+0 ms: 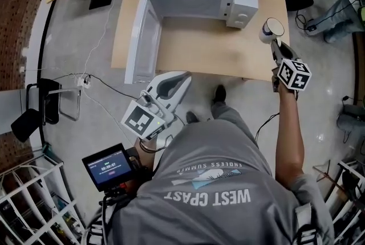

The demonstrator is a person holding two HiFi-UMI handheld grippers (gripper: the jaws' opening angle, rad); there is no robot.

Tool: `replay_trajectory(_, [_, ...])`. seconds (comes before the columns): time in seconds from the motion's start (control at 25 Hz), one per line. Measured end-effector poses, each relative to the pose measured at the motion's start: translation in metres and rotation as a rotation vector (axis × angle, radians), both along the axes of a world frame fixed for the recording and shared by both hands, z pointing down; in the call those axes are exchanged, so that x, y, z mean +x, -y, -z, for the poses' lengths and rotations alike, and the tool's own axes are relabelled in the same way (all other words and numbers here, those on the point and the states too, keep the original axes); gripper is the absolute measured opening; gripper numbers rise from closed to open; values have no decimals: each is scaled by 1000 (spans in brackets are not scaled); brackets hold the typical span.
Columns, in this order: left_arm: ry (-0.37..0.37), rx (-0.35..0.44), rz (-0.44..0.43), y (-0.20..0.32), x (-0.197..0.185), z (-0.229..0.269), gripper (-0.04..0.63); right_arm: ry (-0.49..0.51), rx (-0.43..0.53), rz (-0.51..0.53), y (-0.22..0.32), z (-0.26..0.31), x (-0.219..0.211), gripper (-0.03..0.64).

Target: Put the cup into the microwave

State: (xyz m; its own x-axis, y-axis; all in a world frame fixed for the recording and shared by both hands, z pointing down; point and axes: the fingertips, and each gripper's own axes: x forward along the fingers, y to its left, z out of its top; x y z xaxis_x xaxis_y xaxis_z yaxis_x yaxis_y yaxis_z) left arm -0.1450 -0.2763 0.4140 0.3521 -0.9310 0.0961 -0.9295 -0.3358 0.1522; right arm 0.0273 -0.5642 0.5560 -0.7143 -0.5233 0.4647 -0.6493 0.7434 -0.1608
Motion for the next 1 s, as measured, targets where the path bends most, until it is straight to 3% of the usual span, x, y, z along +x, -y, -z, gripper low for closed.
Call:
replay_trajectory(0.36, [-4,65,-21,-65,-21,36,21,102,73,117,-109,106,-50,66])
replay_trajectory(0.68, [7,92,-4,-104,-42,29,21,134,72,219,-169,104,-99,66])
replay_trajectory(1.0, [-11,78,51,-122,-67,15,21,124,34,296,-180,76,-169,66])
